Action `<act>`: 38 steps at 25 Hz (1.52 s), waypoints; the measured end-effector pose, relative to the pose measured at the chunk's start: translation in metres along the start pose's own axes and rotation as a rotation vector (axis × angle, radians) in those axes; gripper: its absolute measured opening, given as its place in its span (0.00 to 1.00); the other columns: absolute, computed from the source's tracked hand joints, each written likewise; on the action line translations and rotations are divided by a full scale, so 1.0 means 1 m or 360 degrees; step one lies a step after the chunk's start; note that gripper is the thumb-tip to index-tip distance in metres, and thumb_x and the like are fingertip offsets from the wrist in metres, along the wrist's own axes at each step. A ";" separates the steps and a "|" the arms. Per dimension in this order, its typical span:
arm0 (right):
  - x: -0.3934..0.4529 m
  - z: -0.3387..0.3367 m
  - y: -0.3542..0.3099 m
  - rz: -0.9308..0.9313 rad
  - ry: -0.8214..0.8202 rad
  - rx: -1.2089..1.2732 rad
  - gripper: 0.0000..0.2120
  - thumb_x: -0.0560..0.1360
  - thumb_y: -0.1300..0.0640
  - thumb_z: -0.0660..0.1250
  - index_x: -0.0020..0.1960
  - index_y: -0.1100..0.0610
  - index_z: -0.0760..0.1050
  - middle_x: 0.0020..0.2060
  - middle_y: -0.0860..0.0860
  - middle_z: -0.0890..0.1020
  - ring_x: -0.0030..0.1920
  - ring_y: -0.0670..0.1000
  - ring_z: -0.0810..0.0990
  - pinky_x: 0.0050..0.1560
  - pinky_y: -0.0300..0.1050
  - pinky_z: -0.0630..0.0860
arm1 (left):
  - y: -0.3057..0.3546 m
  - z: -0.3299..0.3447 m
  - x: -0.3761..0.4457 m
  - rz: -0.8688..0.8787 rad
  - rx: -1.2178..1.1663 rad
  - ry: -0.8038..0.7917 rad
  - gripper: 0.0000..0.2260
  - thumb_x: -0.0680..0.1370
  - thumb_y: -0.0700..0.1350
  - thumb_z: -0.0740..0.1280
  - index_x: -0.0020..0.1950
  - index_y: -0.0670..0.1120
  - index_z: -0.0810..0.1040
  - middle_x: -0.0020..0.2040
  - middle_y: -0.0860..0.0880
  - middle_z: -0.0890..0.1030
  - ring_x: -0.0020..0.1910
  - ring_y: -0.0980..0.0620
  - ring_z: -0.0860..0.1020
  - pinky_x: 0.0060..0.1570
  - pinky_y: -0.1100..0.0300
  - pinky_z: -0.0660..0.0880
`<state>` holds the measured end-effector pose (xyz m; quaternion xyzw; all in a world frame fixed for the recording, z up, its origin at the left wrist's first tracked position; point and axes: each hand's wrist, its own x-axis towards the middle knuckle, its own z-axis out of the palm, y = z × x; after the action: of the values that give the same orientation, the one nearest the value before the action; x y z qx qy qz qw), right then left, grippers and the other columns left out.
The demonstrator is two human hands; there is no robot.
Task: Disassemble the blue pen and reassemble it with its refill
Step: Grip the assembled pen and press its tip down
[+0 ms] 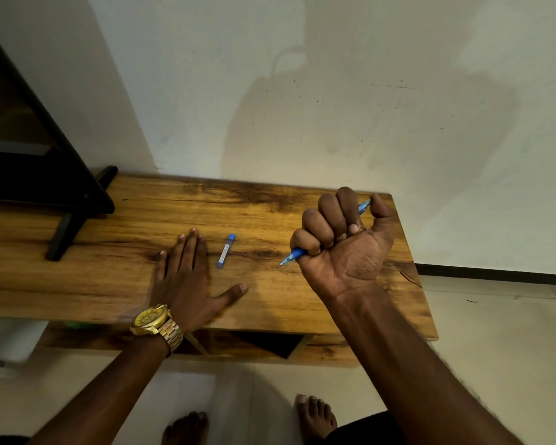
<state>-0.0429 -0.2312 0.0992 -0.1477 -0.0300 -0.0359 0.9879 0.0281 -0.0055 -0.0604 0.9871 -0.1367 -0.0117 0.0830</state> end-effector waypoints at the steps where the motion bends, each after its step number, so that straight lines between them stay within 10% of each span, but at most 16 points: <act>1: 0.000 0.001 0.000 -0.0006 -0.0012 0.0003 0.21 0.78 0.41 0.55 0.31 0.50 0.57 0.26 0.46 0.56 0.26 0.46 0.53 0.28 0.41 0.52 | 0.000 0.000 0.000 -0.0001 0.0001 -0.0001 0.63 0.65 0.88 0.45 0.88 0.46 0.43 0.89 0.48 0.42 0.88 0.47 0.44 0.85 0.39 0.48; 38: -0.001 0.002 -0.003 -0.0158 0.0090 -0.0046 0.26 0.84 0.41 0.45 0.30 0.50 0.57 0.26 0.46 0.55 0.25 0.46 0.52 0.27 0.39 0.51 | -0.002 0.000 0.001 0.0025 0.0034 -0.0040 0.64 0.64 0.88 0.40 0.87 0.45 0.41 0.88 0.48 0.39 0.88 0.47 0.42 0.85 0.39 0.47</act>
<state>-0.0438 -0.2335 0.1023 -0.1592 -0.0087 -0.0894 0.9831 0.0292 -0.0041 -0.0611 0.9866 -0.1456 -0.0221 0.0707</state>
